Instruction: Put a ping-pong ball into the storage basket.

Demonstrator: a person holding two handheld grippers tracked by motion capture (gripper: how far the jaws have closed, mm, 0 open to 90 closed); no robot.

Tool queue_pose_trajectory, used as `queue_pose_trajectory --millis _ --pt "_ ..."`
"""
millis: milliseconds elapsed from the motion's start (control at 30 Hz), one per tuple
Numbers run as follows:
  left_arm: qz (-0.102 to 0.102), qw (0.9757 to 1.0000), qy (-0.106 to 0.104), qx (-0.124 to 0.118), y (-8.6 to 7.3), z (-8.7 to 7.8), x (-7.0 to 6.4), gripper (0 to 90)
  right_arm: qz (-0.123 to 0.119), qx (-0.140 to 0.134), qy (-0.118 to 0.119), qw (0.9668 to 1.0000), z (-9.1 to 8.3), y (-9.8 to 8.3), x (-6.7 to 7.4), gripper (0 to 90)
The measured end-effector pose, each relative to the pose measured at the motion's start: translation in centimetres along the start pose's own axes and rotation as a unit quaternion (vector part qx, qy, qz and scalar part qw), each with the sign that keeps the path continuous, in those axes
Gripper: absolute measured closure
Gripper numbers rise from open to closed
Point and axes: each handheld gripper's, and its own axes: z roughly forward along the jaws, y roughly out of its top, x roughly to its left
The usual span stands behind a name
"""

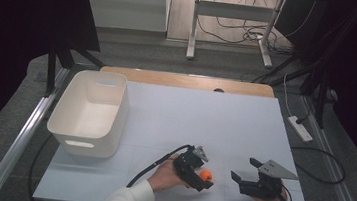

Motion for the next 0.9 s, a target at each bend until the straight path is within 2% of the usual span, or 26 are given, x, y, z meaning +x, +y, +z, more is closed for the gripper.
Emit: queue_pose_trajectory --millis 267,467,633,900 --pt "0.016 0.9998 -0.001 0.011 0.1 0.6 -0.5 28.2 -0.001 0.001 0.000 1.0000 0.0 0.0 0.1 13.2" --pt "0.021 0.9997 0.009 0.009 0.2 0.4 -0.6 49.1 -0.001 0.002 -0.002 1.0000 0.0 0.0 0.0 13.2" --pt "0.027 0.9996 0.008 0.008 0.2 0.2 -0.6 50.8 -0.001 0.001 -0.002 1.0000 0.0 0.0 0.0 13.2" --pt "0.030 0.9994 0.010 -0.011 0.2 -0.6 -0.6 51.0 0.001 -0.002 0.003 1.0000 -0.1 0.1 0.2 13.2"
